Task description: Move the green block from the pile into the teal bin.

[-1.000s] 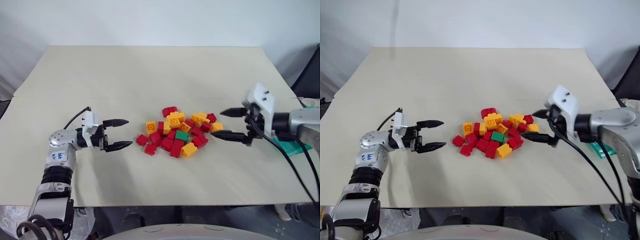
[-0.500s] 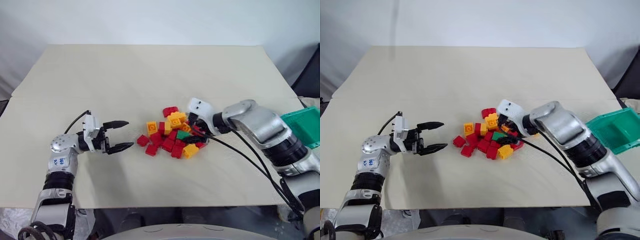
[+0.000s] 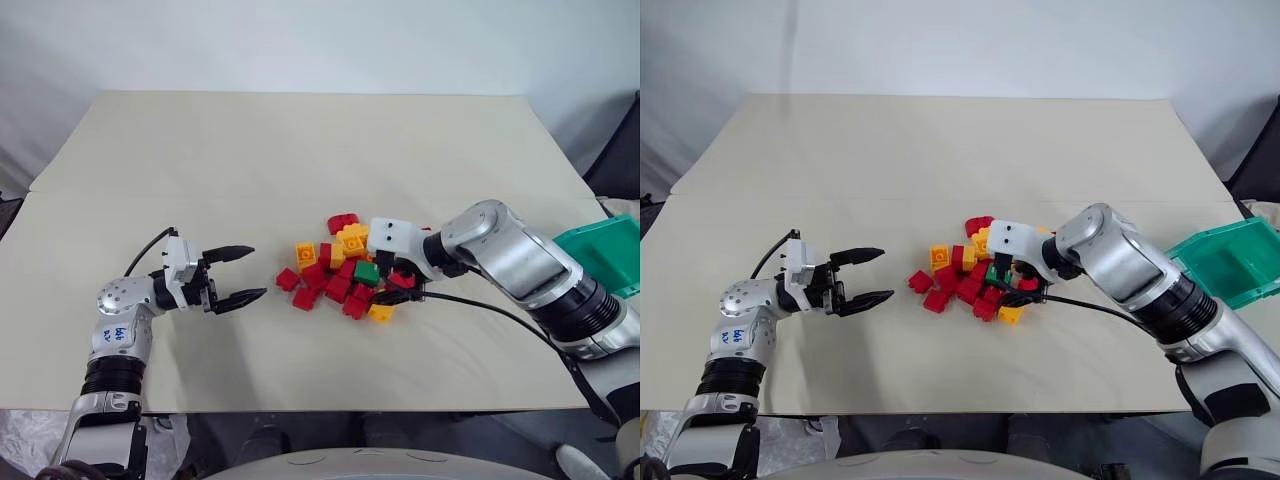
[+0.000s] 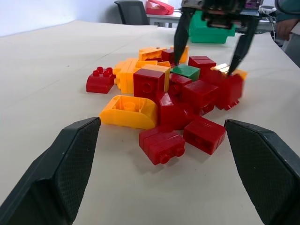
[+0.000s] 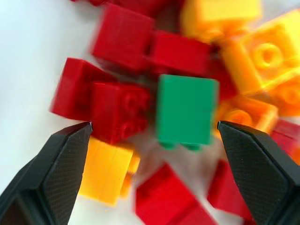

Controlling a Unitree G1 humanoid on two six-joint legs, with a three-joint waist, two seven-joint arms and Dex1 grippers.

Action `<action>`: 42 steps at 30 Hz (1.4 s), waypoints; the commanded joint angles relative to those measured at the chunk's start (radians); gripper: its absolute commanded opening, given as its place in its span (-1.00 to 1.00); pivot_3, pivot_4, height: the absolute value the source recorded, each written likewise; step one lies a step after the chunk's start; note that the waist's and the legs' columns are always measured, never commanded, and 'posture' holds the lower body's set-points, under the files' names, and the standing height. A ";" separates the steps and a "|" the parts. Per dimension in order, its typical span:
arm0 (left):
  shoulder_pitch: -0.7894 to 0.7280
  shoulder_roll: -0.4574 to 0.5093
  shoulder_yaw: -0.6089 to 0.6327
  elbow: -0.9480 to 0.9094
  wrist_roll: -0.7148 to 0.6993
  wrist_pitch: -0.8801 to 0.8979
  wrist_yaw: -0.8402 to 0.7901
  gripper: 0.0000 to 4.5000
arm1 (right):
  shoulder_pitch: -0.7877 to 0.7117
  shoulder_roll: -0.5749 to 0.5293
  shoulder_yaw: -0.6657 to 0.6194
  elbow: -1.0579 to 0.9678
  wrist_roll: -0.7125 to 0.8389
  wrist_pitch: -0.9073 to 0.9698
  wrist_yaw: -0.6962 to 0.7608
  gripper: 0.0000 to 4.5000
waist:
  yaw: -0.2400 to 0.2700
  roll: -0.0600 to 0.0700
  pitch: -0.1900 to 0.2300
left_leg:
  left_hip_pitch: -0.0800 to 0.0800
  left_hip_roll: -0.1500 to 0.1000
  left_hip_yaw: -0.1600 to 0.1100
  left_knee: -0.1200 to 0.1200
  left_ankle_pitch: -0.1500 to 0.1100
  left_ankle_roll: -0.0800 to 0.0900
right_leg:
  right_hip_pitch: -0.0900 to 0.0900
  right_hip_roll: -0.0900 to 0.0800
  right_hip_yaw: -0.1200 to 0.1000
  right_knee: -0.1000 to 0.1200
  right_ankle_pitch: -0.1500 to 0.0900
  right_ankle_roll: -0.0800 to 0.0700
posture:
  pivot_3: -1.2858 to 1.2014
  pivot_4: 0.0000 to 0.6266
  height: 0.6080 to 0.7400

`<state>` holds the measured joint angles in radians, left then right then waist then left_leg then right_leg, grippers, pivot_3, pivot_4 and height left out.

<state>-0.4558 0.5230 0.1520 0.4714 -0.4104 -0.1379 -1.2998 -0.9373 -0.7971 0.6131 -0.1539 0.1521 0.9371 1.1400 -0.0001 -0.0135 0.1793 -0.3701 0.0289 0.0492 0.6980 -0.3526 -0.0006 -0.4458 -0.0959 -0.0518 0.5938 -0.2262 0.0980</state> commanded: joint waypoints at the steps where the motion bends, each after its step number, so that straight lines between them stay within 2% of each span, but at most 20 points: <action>1: -0.005 -0.003 0.011 -0.035 -0.021 0.000 0.009 1.00 | 0.020 0.010 0.012 0.021 -0.022 0.020 0.002 0.98 | 0.001 0.000 0.000 | 0.000 0.000 0.000 0.000 0.000 0.000 | 0.000 0.000 0.000 0.000 0.000 0.000 | 0.03 -0.52 1.00; 13: -0.013 -0.011 0.007 -0.033 -0.016 -0.009 0.016 1.00 | -0.013 0.128 0.015 0.220 -0.100 -0.076 -0.025 0.98 | -0.001 0.000 0.000 | -0.001 -0.001 0.001 0.000 0.000 -0.001 | 0.000 0.000 0.000 -0.001 0.000 0.000 | 0.03 -0.52 1.00; 21: 0.004 -0.009 0.008 -0.054 -0.019 -0.005 0.023 1.00 | 0.001 0.111 -0.021 0.170 -0.100 -0.068 0.012 0.98 | -0.001 0.000 0.000 | -0.001 0.000 0.001 0.000 -0.001 -0.001 | 0.000 0.000 0.000 -0.001 0.000 0.000 | 0.03 -0.52 1.00; 24: 0.004 -0.011 0.008 -0.056 -0.018 -0.003 0.025 1.00 | 0.028 0.101 -0.085 0.108 -0.065 -0.097 0.013 0.98 | -0.001 0.000 0.000 | -0.001 0.000 0.001 0.000 -0.001 -0.001 | 0.000 0.000 0.000 -0.001 0.000 0.000 | 0.03 -0.52 1.00; 29: -0.004 -0.013 0.005 -0.048 -0.016 -0.004 0.025 1.00 | 0.062 0.046 -0.120 0.069 -0.066 -0.122 0.042 0.98 | -0.002 0.000 0.000 | -0.001 0.000 0.001 0.000 -0.001 -0.001 | -0.001 0.000 0.000 -0.001 0.000 0.000 | 0.03 -0.52 1.00; 33: -0.019 -0.019 0.000 -0.029 -0.013 -0.008 0.022 1.00 | 0.043 0.035 -0.090 0.158 -0.125 -0.204 0.038 0.98 | -0.002 0.000 0.000 | -0.001 0.000 0.001 0.000 -0.001 -0.001 | -0.001 0.000 0.000 -0.001 0.000 0.000 | 0.03 -0.52 1.00; 42: -0.040 -0.026 0.000 -0.011 -0.008 -0.015 0.023 1.00 | -0.010 0.122 -0.035 0.354 -0.242 -0.340 0.037 0.98 | -0.003 0.000 0.000 | 0.000 0.000 0.002 0.001 -0.001 -0.001 | 0.000 0.000 0.000 -0.001 0.000 0.000 | 0.03 -0.52 1.00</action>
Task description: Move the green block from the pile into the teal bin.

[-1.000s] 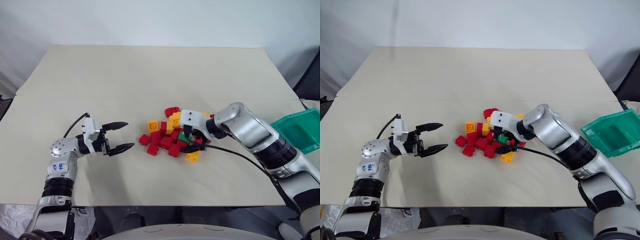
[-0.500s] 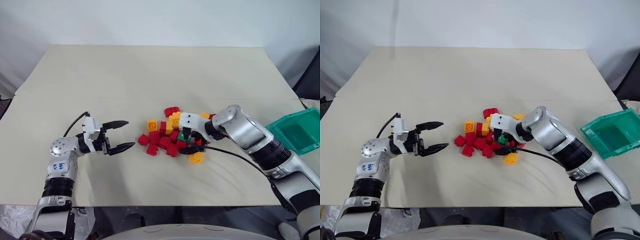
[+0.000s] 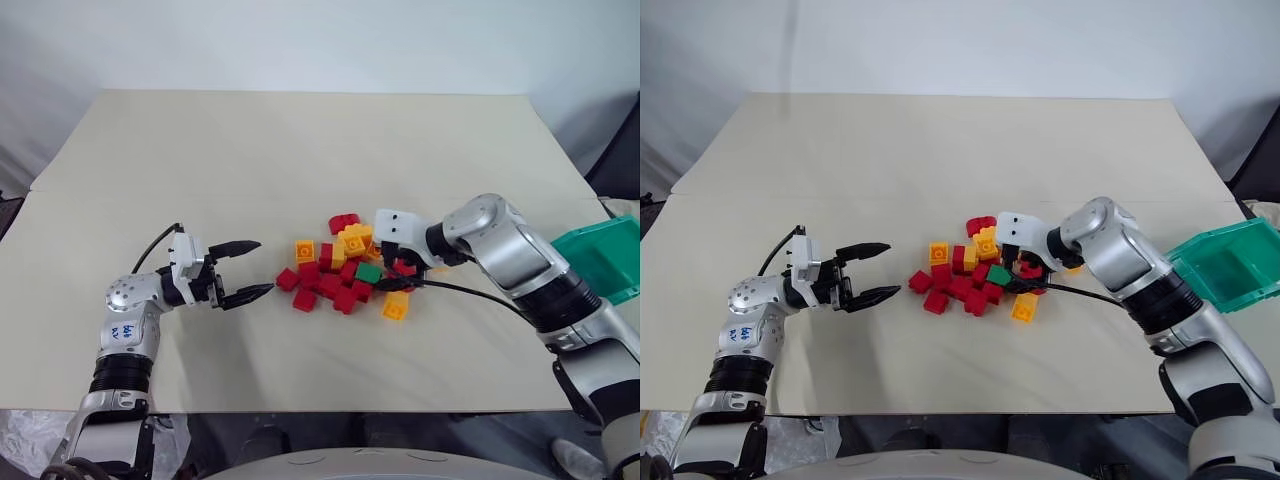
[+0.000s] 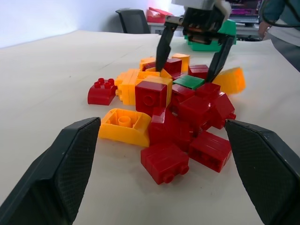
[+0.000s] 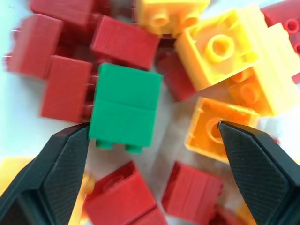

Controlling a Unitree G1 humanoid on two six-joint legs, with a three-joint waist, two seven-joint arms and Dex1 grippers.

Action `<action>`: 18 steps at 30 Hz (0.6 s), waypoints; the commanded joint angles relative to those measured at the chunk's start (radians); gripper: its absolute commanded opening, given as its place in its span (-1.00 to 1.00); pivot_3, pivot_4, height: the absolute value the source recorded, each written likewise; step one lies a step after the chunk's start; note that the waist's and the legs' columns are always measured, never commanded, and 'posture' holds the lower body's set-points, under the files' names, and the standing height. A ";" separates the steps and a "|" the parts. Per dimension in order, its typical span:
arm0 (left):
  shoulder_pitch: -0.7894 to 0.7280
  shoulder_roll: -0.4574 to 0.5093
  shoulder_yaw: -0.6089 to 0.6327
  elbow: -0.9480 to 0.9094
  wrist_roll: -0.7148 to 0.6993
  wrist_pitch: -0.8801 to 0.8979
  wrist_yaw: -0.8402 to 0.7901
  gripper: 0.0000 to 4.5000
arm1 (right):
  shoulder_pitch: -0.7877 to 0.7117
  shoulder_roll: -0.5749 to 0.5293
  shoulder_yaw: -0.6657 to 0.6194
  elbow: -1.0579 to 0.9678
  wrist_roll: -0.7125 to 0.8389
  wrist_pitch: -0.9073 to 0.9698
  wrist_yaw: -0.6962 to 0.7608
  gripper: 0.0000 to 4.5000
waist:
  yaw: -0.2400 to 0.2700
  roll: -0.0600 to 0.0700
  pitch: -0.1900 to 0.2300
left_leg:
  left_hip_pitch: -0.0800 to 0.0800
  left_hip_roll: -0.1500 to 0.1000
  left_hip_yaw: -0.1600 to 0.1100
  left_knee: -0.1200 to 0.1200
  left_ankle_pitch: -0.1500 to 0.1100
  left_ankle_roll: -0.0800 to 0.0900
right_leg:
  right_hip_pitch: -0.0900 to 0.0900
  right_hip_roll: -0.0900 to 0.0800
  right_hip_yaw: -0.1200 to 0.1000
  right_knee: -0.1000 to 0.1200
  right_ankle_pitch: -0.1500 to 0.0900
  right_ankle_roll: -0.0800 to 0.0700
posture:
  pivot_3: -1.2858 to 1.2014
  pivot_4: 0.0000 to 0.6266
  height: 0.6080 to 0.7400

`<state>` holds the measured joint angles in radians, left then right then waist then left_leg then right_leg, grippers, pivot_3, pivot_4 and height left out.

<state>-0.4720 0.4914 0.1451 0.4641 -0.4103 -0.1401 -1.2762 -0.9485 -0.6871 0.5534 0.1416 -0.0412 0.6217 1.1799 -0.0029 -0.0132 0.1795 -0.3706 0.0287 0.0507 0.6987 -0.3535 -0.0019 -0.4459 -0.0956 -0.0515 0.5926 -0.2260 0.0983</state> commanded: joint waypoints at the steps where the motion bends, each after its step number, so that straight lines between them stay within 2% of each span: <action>1: -0.024 0.007 0.008 -0.002 -0.008 -0.014 0.000 1.00 | -0.001 0.020 0.022 0.064 -0.053 -0.029 0.000 0.98 | -0.001 0.000 0.000 | 0.000 0.000 0.000 0.000 0.000 0.000 | 0.000 0.000 0.000 0.000 0.000 0.000 | 0.03 -0.52 1.00; 7: -0.011 0.016 0.018 -0.012 -0.013 -0.011 0.005 1.00 | -0.007 0.075 -0.029 0.034 -0.011 0.034 0.023 0.98 | -0.001 0.000 0.000 | 0.001 0.001 0.000 0.000 0.000 -0.001 | 0.000 0.000 0.000 0.002 0.000 0.000 | 0.03 -0.52 1.00; 8: -0.010 0.016 0.017 -0.014 -0.014 -0.010 0.005 1.00 | -0.003 0.074 -0.028 0.032 -0.017 0.036 0.021 0.91 | -0.001 0.000 0.000 | 0.001 0.001 0.000 0.000 0.000 -0.001 | 0.000 0.000 0.000 0.002 0.000 0.000 | 0.03 -0.52 1.00; 10: -0.009 0.014 0.015 -0.016 -0.014 -0.008 0.005 1.00 | 0.003 0.068 -0.023 0.022 -0.026 0.053 0.021 0.71 | -0.001 0.000 0.000 | 0.000 0.001 0.000 0.000 0.000 -0.001 | -0.001 0.000 0.000 0.002 0.000 0.000 | 0.03 -0.52 1.00; 16: -0.033 0.003 0.001 -0.010 -0.010 -0.001 0.003 1.00 | 0.026 0.048 -0.067 -0.074 -0.003 0.147 0.010 -0.23 | 0.000 0.001 0.000 | -0.001 0.000 0.000 0.000 0.000 -0.001 | -0.001 0.000 0.000 0.000 0.000 0.000 | 0.03 -0.52 1.00; 17: -0.043 -0.001 -0.004 -0.005 -0.008 -0.003 0.000 1.00 | 0.031 0.045 -0.081 -0.095 0.001 0.164 0.001 -0.33 | 0.000 0.001 0.000 | -0.001 0.000 0.000 0.000 0.000 -0.001 | -0.001 0.000 0.000 0.000 0.000 0.000 | 0.03 -0.52 1.00; 18: -0.054 -0.006 -0.010 -0.001 -0.006 -0.003 -0.003 1.00 | 0.037 0.041 -0.098 -0.121 0.009 0.184 -0.009 -0.33 | 0.002 0.001 0.000 | -0.001 0.000 0.000 0.000 0.000 -0.001 | -0.001 0.000 0.000 -0.001 0.000 0.000 | 0.03 -0.52 1.00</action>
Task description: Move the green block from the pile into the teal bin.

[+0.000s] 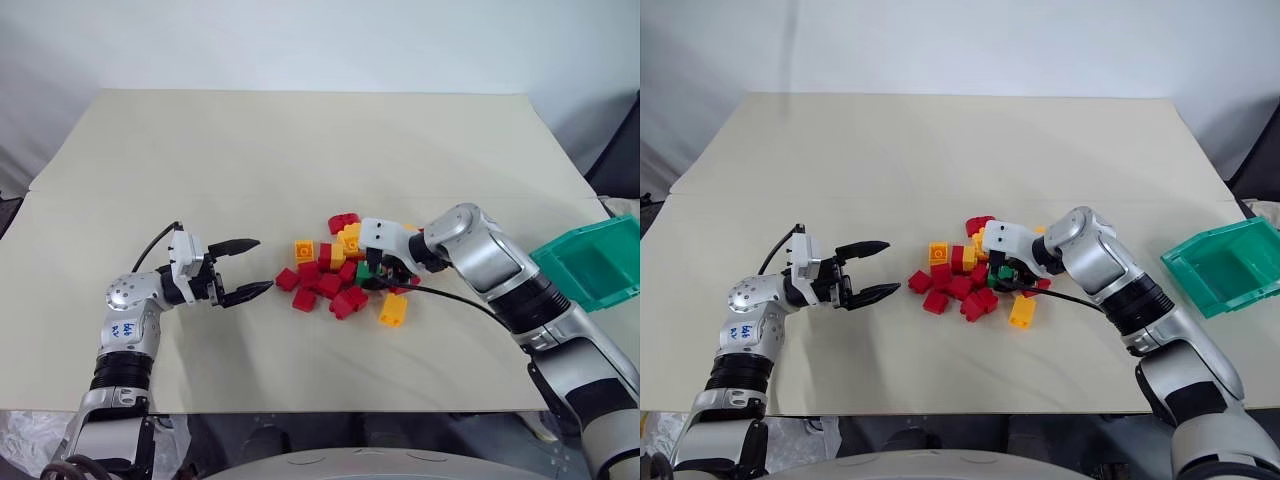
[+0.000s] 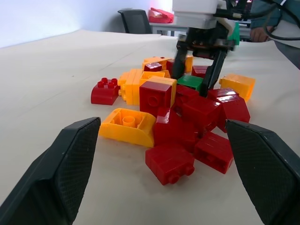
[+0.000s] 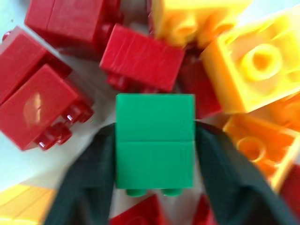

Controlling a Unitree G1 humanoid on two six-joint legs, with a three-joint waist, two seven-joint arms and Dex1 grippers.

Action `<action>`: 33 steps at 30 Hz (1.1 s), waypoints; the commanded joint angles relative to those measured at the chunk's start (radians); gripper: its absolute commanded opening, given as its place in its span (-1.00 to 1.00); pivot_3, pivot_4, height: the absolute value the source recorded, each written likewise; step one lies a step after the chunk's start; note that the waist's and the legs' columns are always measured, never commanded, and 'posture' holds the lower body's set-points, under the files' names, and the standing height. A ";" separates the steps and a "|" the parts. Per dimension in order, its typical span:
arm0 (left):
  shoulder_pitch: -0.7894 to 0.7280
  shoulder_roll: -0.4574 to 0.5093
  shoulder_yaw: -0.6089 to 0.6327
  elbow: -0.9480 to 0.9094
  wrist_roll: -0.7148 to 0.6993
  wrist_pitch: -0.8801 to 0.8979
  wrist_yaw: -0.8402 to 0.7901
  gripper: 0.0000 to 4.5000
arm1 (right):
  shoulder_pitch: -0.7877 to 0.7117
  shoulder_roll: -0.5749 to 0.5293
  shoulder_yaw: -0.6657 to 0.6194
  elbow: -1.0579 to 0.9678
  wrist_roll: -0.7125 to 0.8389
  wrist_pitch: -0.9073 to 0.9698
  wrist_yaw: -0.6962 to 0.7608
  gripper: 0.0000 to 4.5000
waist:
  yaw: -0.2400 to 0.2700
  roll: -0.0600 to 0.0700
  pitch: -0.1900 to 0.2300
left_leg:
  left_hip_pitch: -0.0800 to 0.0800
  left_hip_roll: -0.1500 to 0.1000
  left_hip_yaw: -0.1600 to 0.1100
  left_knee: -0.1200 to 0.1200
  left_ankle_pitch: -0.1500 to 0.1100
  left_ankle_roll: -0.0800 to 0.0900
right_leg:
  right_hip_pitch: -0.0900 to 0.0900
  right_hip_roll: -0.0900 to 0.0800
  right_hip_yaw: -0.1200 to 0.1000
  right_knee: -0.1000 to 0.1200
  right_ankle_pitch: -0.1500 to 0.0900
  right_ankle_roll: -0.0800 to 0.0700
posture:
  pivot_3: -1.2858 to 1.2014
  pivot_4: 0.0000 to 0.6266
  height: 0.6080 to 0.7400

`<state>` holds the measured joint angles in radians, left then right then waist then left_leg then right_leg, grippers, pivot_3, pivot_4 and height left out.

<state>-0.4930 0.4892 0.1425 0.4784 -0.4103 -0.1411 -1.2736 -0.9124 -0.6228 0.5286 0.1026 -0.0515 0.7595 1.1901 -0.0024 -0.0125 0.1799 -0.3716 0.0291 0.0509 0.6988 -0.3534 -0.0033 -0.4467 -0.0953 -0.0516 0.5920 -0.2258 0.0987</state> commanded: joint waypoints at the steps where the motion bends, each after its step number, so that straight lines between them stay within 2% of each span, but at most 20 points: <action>1: -0.042 -0.009 -0.012 -0.013 -0.006 -0.002 -0.007 1.00 | 0.008 -0.029 -0.091 -0.108 0.030 0.068 -0.025 -0.33 | 0.002 0.000 0.000 | 0.000 0.000 0.000 0.000 0.000 0.000 | 0.000 0.000 0.000 0.000 0.000 0.000 | 0.03 -0.52 1.00; 4: -0.071 -0.023 -0.029 -0.013 -0.006 0.009 -0.016 1.00 | 0.041 -0.050 -0.182 -0.205 0.076 0.134 -0.052 -0.33 | 0.003 0.000 0.000 | 0.000 0.000 0.000 0.000 0.000 0.000 | 0.000 0.000 0.000 0.000 0.000 0.000 | 0.03 -0.52 1.00; 11: -0.165 -0.088 -0.114 -0.024 0.019 0.041 -0.021 1.00 | 0.165 -0.118 -0.502 -0.425 0.188 0.276 -0.172 -0.33 | 0.010 0.000 0.000 | -0.001 0.000 0.000 0.000 0.000 0.000 | 0.000 0.000 0.000 -0.001 0.000 0.000 | 0.03 -0.52 1.00; 14: -0.248 -0.165 -0.185 0.005 0.063 0.045 -0.001 1.00 | 0.302 -0.225 -0.732 -0.495 0.144 0.348 -0.273 -0.33 | 0.033 0.000 0.000 | -0.001 -0.001 -0.001 0.000 -0.001 0.001 | 0.000 0.000 0.000 -0.002 0.000 0.000 | 0.03 -0.52 1.00; 20: -0.390 -0.288 -0.243 0.104 0.138 0.052 0.086 1.00 | 0.523 -0.409 -0.933 -0.491 0.089 0.410 -0.375 -0.33 | 0.042 0.000 0.000 | -0.002 -0.002 0.002 0.000 -0.002 0.002 | 0.001 0.000 0.002 -0.005 0.002 0.003 | 0.03 -0.52 1.00; 25: -0.453 -0.356 -0.259 0.150 0.151 0.036 0.083 1.00 | 0.650 -0.515 -0.991 -0.390 0.039 0.387 -0.440 -0.33 | 0.028 0.000 0.000 | -0.001 -0.002 0.002 0.000 -0.003 0.005 | 0.001 0.000 0.003 -0.006 0.002 0.003 | 0.03 -0.52 1.00; 29: -0.516 -0.419 -0.264 0.239 0.170 -0.006 0.106 1.00 | 0.638 -0.541 -0.936 -0.240 0.037 0.298 -0.479 -0.33 | 0.024 0.000 0.000 | 0.001 -0.002 0.003 0.000 -0.003 0.006 | 0.001 0.000 0.004 -0.006 0.002 0.003 | 0.03 -0.52 1.00; 33: -0.538 -0.426 -0.255 0.285 0.187 -0.018 0.127 1.00 | 0.608 -0.535 -0.909 -0.134 0.037 0.239 -0.515 0.29 | 0.025 0.002 0.000 | 0.002 -0.002 0.003 0.000 -0.002 0.007 | 0.001 0.000 0.004 -0.007 0.002 0.003 | 0.03 -0.52 1.00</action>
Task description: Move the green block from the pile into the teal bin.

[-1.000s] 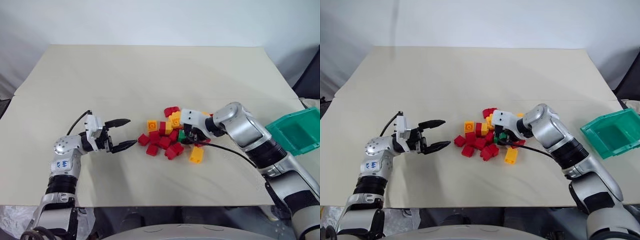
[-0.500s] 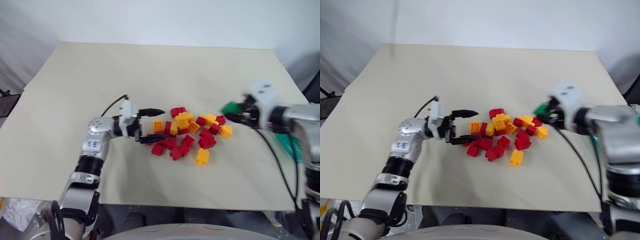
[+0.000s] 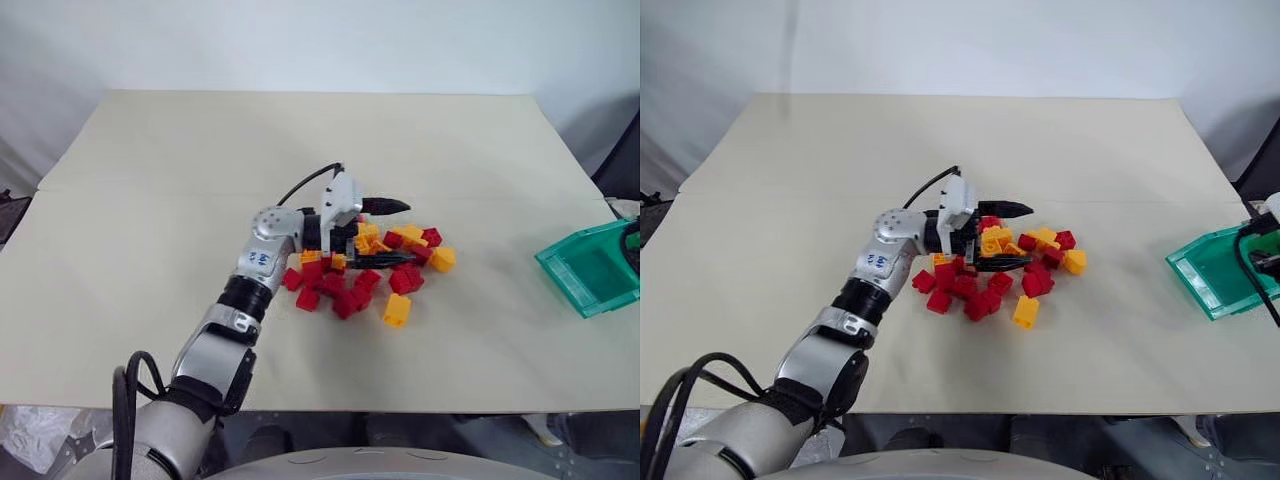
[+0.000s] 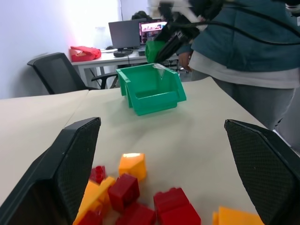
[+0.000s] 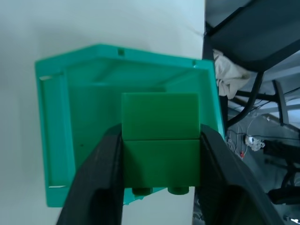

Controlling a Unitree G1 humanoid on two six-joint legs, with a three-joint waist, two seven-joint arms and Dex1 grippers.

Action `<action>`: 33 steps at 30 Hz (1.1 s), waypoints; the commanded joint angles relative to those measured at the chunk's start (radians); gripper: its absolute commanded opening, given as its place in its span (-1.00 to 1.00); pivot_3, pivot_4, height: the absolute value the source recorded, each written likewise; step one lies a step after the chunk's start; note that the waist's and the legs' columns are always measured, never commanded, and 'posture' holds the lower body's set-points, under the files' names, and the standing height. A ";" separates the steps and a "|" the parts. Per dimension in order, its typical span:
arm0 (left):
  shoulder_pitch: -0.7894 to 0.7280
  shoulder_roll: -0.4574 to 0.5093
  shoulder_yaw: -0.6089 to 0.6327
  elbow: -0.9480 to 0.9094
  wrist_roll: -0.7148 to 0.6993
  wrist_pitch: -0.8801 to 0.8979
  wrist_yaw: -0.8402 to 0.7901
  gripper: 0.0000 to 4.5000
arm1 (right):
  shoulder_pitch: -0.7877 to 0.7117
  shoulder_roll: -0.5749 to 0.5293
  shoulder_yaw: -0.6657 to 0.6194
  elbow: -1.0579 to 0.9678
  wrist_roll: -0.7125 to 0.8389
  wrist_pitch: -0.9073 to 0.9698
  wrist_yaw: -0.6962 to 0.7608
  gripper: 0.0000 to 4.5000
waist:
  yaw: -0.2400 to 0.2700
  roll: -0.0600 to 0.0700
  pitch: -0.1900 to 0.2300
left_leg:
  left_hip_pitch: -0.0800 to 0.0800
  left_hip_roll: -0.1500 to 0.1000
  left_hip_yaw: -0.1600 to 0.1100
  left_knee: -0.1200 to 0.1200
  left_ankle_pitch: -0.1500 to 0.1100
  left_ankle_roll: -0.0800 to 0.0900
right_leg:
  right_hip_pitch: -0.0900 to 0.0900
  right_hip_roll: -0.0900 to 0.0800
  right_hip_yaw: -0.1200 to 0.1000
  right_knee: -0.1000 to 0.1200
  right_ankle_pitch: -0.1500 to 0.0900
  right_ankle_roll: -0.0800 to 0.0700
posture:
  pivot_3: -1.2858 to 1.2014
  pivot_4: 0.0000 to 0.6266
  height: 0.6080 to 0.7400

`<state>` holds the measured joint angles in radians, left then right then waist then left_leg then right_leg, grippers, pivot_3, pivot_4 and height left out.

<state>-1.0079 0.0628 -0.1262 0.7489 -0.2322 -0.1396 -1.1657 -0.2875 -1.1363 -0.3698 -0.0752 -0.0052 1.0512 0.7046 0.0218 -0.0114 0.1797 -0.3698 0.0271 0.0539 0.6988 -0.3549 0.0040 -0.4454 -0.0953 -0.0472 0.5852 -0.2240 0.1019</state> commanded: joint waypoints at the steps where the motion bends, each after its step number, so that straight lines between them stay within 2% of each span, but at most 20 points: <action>1: -0.026 0.000 0.016 0.021 0.010 -0.020 0.021 1.00 | -0.018 -0.021 -0.010 0.055 -0.004 -0.067 -0.029 0.42 | 0.001 0.001 0.000 | 0.000 0.000 0.000 0.000 0.000 0.000 | 0.000 0.000 0.000 0.000 0.000 0.000 | 0.03 -0.52 1.00; 5: -0.016 0.029 0.026 0.007 0.008 0.000 0.025 1.00 | -0.030 -0.037 -0.005 0.074 0.011 -0.107 -0.024 0.99 | 0.002 0.001 0.000 | 0.000 0.000 0.000 0.000 0.001 0.000 | 0.000 0.000 0.000 0.000 0.000 0.000 | 0.03 -0.52 1.00; 15: 0.051 0.127 0.055 -0.072 -0.018 0.056 -0.003 1.00 | -0.058 -0.058 0.032 0.069 0.053 -0.176 0.034 0.99 | 0.002 0.002 0.000 | -0.001 0.000 0.000 0.000 0.001 0.000 | 0.000 0.000 0.000 0.003 0.000 0.001 | 0.03 -0.52 1.00; 17: 0.082 0.154 0.065 -0.131 -0.035 0.103 -0.008 1.00 | -0.055 -0.037 0.030 -0.012 0.125 -0.172 0.099 0.99 | 0.002 0.002 0.000 | -0.001 0.000 0.000 0.000 0.001 -0.001 | 0.000 0.000 0.000 0.003 0.001 0.001 | 0.03 -0.52 1.00; 20: 0.199 0.251 0.105 -0.305 -0.095 0.265 -0.015 1.00 | -0.036 0.015 0.072 -0.147 0.259 -0.195 0.222 0.99 | -0.009 0.002 0.000 | -0.001 0.001 -0.001 -0.001 0.002 -0.002 | 0.000 0.001 0.000 0.003 0.001 0.001 | 0.03 -0.52 1.00; 23: 0.303 0.344 0.142 -0.436 -0.132 0.347 -0.019 1.00 | -0.030 0.085 0.079 -0.166 0.316 -0.320 0.272 0.99 | -0.018 0.002 0.000 | 0.000 0.002 -0.002 -0.001 0.002 -0.003 | 0.000 0.002 0.000 0.004 0.001 0.001 | 0.03 -0.52 1.00; 26: 0.409 0.448 0.195 -0.522 -0.175 0.403 -0.046 1.00 | 0.038 0.154 0.067 -0.182 0.388 -0.467 0.378 0.99 | -0.019 0.002 0.000 | 0.000 0.002 -0.003 -0.001 0.002 -0.003 | 0.000 0.002 0.000 0.004 0.001 0.001 | 0.03 -0.52 1.00; 30: 0.518 0.553 0.278 -0.489 -0.177 0.368 -0.044 1.00 | 0.100 0.190 0.100 -0.080 0.391 -0.651 0.481 0.99 | -0.001 0.002 0.000 | -0.001 0.000 -0.003 0.001 0.002 -0.003 | 0.001 0.000 0.000 0.005 0.001 0.001 | 0.03 -0.52 1.00; 32: 0.581 0.606 0.339 -0.461 -0.183 0.350 -0.036 1.00 | 0.105 0.240 0.112 0.022 0.349 -0.847 0.488 0.99 | -0.002 0.000 -0.001 | 0.001 0.000 -0.002 0.000 0.001 -0.002 | 0.003 0.000 0.000 0.004 0.001 0.002 | 0.03 -0.52 1.00; 33: 0.601 0.618 0.356 -0.460 -0.187 0.348 -0.028 1.00 | 0.102 0.247 0.121 0.050 0.342 -0.878 0.495 0.99 | -0.002 0.000 -0.001 | 0.001 0.000 -0.002 0.000 0.001 -0.002 | 0.003 0.000 0.000 0.004 0.001 0.001 | 0.03 -0.52 1.00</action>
<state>-0.4195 0.6642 0.1833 0.2947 -0.3958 0.2307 -1.1993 -0.1839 -0.9033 -0.2486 -0.0699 0.3531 0.2836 1.1839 0.0195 -0.0113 0.1790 -0.3684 0.0275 0.0518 0.6991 -0.3538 0.0020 -0.4430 -0.0949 -0.0472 0.5892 -0.2233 0.1030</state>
